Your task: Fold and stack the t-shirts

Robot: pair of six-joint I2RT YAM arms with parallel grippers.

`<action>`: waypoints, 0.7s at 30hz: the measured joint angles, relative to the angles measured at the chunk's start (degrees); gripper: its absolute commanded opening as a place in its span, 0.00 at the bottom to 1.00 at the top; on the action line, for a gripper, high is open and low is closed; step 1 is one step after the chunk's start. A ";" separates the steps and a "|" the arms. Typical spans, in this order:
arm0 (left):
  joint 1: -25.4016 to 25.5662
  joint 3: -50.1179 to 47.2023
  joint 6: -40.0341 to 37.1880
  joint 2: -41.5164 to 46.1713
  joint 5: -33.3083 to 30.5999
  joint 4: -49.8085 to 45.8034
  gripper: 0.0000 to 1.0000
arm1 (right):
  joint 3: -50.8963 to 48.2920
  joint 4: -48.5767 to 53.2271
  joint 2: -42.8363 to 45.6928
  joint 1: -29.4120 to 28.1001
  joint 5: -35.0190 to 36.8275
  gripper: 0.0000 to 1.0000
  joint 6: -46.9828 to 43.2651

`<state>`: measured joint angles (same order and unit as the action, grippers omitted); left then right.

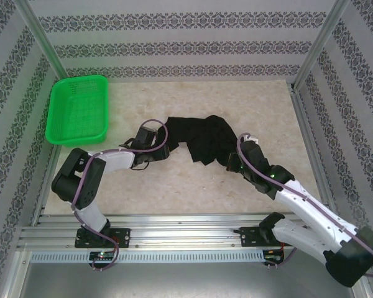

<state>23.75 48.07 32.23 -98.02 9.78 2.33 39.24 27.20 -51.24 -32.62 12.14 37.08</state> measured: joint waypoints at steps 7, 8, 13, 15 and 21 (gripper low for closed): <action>0.31 2.58 0.22 -2.05 -1.25 -0.13 0.56 | -1.55 1.36 0.68 1.14 -2.60 0.00 -1.09; 0.31 3.34 0.20 -2.64 -1.53 -0.44 0.56 | -1.55 1.33 0.55 1.14 -2.80 0.00 -1.14; 0.37 9.51 -0.07 -7.04 -3.78 -4.15 0.51 | -1.55 1.33 0.46 1.14 -3.52 0.00 -1.49; 0.59 11.45 -0.37 -8.33 -4.57 -5.57 0.51 | -1.55 1.33 0.48 1.14 -3.74 0.00 -1.51; 2.32 15.04 -2.58 -10.34 -7.78 -10.05 0.45 | -1.55 1.33 0.63 1.38 -4.11 0.00 -1.55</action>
<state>26.06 63.11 29.65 -108.36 2.00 -7.73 37.69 28.53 -50.61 -31.24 8.03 35.53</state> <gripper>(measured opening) 0.477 0.064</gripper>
